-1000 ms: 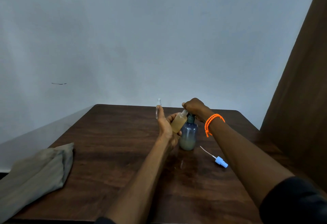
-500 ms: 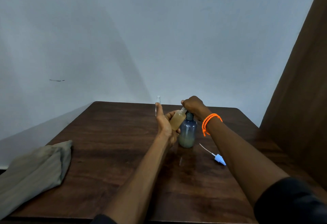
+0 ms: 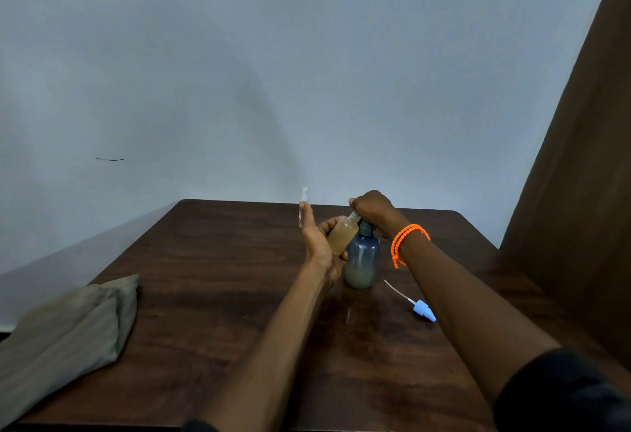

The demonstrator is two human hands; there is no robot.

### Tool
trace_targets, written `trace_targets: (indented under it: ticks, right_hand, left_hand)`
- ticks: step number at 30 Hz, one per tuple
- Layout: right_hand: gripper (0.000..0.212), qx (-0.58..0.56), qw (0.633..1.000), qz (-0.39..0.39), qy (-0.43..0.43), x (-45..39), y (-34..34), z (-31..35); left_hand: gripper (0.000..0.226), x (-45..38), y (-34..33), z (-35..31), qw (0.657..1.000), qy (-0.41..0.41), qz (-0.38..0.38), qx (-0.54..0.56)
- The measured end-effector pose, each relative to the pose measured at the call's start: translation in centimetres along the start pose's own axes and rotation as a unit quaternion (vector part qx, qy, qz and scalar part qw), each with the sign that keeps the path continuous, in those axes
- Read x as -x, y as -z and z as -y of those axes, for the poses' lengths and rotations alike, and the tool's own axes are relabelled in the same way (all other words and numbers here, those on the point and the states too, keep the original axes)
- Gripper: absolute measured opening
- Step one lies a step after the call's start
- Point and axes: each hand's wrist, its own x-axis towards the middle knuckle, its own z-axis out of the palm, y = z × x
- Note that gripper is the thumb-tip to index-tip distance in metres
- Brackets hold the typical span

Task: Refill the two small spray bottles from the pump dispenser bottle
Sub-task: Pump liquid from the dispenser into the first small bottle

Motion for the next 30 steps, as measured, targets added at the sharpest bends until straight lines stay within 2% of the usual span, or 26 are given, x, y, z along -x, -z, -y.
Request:
trace_targets:
  ticks: [7, 14, 19, 22, 26, 28, 30]
  right_hand:
    - [0.030, -0.022, 1.000, 0.004, -0.005, -0.4, 0.6, 0.4]
    - [0.028, -0.006, 1.000, -0.009, -0.010, 0.1, 0.1, -0.1]
    - [0.031, -0.045, 0.999, -0.006, -0.017, 0.3, 1.0, 0.4]
    - [0.020, -0.095, 0.995, 0.016, -0.037, 0.2, 0.7, 0.2]
    - [0.012, -0.135, 0.989, 0.035, -0.051, -0.5, 0.4, -0.3]
    - [0.014, -0.144, 0.987, 0.037, -0.054, -0.5, 0.4, -0.2]
    - [0.015, -0.154, 0.986, 0.036, -0.059, -0.5, 0.4, -0.1]
  left_hand:
    - [0.103, 0.0, -0.4, -0.4, 1.000, 0.012, 0.014, 0.005]
    - [0.105, 0.2, -0.1, -0.2, 1.000, 0.018, -0.001, 0.008]
    - [0.100, 0.4, -0.1, -0.4, 1.000, 0.019, 0.019, 0.014]
    - [0.083, 0.4, 0.3, -0.2, 0.999, 0.026, 0.037, 0.012]
    - [0.033, 0.7, 1.0, -0.2, 0.995, 0.025, 0.099, 0.012]
    - [0.029, 0.6, 1.5, 0.0, 0.993, 0.028, 0.114, 0.005]
    - [0.026, 0.3, 2.0, 0.4, 0.995, 0.027, 0.094, -0.009]
